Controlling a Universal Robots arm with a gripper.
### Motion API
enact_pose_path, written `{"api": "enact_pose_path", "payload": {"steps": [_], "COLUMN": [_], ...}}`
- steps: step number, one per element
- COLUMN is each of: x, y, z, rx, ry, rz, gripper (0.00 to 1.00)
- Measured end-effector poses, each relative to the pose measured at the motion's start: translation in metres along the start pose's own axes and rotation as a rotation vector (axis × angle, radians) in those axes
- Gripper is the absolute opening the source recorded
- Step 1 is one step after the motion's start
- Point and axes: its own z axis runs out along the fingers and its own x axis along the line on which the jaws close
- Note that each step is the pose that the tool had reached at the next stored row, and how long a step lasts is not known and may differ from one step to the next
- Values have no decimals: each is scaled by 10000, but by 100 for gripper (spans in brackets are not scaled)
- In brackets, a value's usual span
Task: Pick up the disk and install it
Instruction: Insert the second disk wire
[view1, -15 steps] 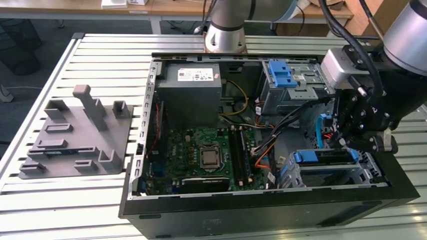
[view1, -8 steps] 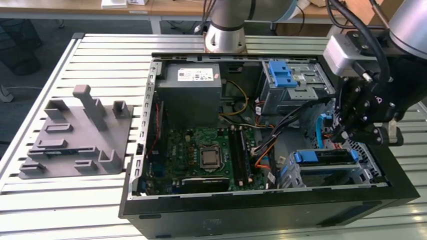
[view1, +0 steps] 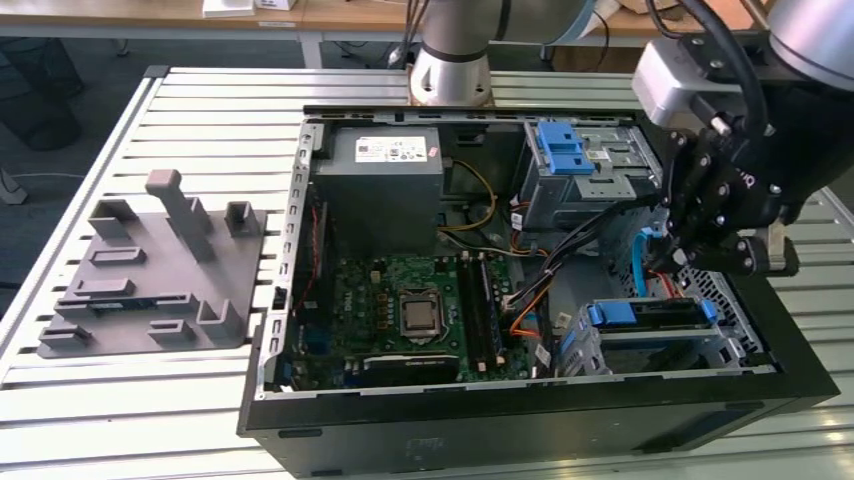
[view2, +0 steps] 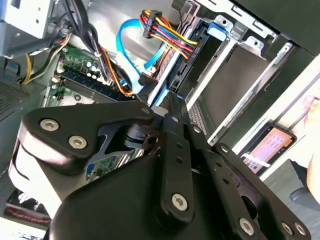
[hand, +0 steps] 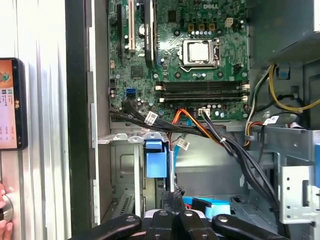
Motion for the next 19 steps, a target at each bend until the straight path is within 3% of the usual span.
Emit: {"api": "enact_pose_path", "payload": {"steps": [3, 6, 8, 11, 16, 17, 19], "x": [-35, -104, -188, -254, -300, -305, -333], "y": [2, 6, 10, 13, 28, 33, 35], "z": [-91, -133, -132, -126, -80, -68, -44], "rx": [0, 0, 1, 5, 43, 54, 58], "ry": [0, 2, 25, 113, 291, 324, 355], "rz": [0, 1, 2, 13, 44, 50, 62], "gripper": [11, 11, 11, 11, 11, 17, 17]}}
